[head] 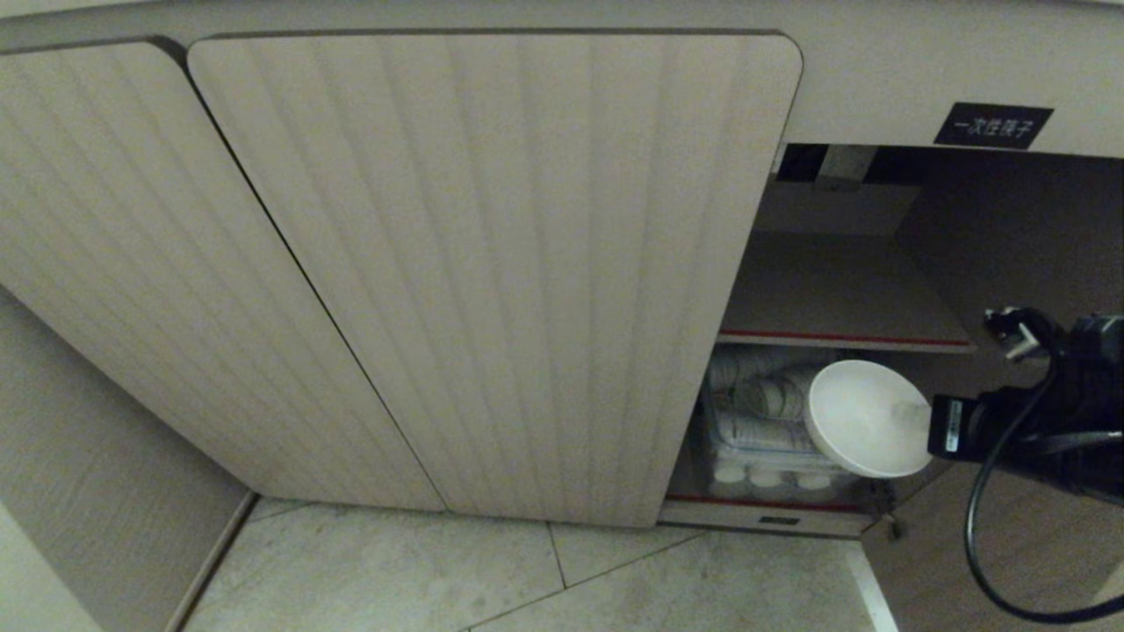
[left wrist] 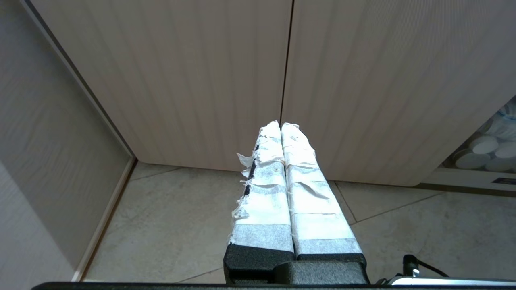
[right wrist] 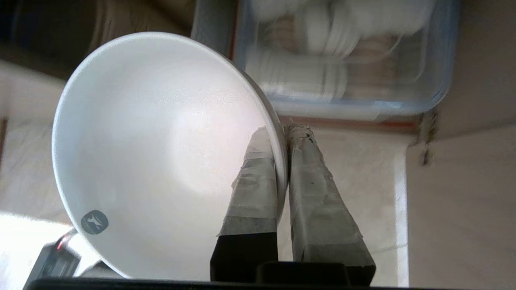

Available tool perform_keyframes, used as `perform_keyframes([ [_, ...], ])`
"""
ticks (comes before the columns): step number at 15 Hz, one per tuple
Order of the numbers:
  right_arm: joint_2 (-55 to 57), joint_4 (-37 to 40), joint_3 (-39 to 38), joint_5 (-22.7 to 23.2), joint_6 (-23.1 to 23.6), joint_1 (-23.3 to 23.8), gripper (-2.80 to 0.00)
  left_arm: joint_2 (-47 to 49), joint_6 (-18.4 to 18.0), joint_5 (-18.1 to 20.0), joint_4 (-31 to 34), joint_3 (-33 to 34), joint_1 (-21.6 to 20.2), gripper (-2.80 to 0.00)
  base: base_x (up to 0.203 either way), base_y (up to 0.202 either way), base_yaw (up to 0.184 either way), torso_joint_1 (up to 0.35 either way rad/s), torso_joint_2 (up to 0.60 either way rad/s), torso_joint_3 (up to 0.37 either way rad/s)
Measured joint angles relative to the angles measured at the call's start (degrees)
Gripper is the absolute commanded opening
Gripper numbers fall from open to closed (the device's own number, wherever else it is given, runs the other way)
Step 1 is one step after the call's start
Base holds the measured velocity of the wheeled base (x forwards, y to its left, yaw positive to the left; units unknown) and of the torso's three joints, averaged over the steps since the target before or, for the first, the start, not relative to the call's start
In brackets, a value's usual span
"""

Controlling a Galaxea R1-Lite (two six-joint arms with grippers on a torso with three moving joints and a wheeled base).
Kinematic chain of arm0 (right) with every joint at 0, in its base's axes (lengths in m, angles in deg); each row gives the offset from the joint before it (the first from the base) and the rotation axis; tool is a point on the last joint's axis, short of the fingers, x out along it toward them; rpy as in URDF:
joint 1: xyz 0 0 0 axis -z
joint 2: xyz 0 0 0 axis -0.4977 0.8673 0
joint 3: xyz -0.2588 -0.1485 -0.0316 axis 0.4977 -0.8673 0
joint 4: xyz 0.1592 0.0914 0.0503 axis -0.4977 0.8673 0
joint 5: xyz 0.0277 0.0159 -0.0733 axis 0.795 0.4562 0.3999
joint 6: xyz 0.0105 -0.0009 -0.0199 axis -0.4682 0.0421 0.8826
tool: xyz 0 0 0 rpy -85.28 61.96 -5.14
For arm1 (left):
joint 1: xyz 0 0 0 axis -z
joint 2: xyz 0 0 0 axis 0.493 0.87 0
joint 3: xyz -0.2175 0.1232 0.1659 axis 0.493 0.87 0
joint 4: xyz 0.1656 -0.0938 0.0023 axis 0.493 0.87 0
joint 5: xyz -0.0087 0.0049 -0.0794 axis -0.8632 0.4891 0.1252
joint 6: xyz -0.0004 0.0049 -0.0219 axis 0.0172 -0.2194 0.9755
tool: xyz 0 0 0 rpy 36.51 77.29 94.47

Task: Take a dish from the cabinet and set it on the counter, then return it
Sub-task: Place it on the table

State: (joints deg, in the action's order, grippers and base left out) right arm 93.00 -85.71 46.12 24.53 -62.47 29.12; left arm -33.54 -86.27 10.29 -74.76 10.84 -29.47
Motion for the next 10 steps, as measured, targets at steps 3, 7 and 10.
perform_keyframes([
  [3, -2.8, 0.3, -3.6, 0.1, -0.1, -0.8, -2.80, 0.0, 0.0, 0.0, 0.0, 0.0, 0.0, -2.80, 0.000, 0.000, 0.000, 0.000, 0.00, 0.000],
  [7, -7.2, 1.1, -8.8, 0.2, -0.1, -3.1, -2.80, 0.0, 0.0, 0.0, 0.0, 0.0, 0.0, -2.80, 0.000, 0.000, 0.000, 0.000, 0.00, 0.000],
  [10, -10.6, 2.4, -11.5, 0.1, -0.1, -5.2, -2.80, 0.0, 0.0, 0.0, 0.0, 0.0, 0.0, -2.80, 0.000, 0.000, 0.000, 0.000, 0.00, 0.000],
])
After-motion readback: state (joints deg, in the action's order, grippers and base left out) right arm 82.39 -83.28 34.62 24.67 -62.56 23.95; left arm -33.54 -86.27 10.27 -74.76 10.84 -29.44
